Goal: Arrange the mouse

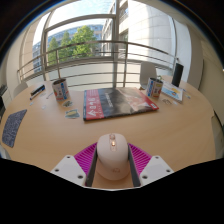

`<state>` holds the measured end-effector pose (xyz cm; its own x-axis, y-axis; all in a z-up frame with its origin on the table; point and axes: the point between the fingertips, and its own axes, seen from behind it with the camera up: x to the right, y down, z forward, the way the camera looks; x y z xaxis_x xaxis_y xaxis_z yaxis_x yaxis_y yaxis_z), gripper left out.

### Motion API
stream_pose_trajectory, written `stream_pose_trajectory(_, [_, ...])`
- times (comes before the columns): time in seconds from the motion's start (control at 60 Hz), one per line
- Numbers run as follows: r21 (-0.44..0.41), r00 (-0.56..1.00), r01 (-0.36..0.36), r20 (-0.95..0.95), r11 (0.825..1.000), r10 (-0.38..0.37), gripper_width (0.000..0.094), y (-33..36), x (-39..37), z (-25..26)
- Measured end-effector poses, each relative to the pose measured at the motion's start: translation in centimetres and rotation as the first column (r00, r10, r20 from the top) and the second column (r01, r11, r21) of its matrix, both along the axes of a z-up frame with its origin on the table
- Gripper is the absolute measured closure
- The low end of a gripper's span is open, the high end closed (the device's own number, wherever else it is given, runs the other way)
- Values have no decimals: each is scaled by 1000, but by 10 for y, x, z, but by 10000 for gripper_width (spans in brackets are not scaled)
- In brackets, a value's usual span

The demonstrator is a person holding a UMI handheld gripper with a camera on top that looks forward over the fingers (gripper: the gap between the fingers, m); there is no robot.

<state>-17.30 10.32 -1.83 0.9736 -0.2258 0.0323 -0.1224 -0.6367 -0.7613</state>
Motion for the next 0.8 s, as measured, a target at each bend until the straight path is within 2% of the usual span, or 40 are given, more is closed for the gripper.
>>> stream_pose_trajectory(0.167, [-6,998,60,21,998,-60,489,-2,2,2])
stream_pose_trajectory(0.283, [-25,993,104,59,994,-103,506,-5,1,10])
stream_pose_trajectory(0.367, [8,986,137,99,991,-137,526,-3,-7,38])
stream_pose_trajectory(0.45, [71,974,180,128,981,-188,527,3,-17,87])
stream_pose_trajectory(0.5, [135,967,200,130,970,-218,526,11,-28,124])
stream_pose_trajectory(0.617, [278,961,193,140,941,-238,526,40,-75,220])
stream_pose_trajectory(0.767, [434,978,114,108,894,-178,527,82,-182,320])
stream_pose_trajectory(0.8, [450,984,85,104,889,-147,527,97,-203,330])
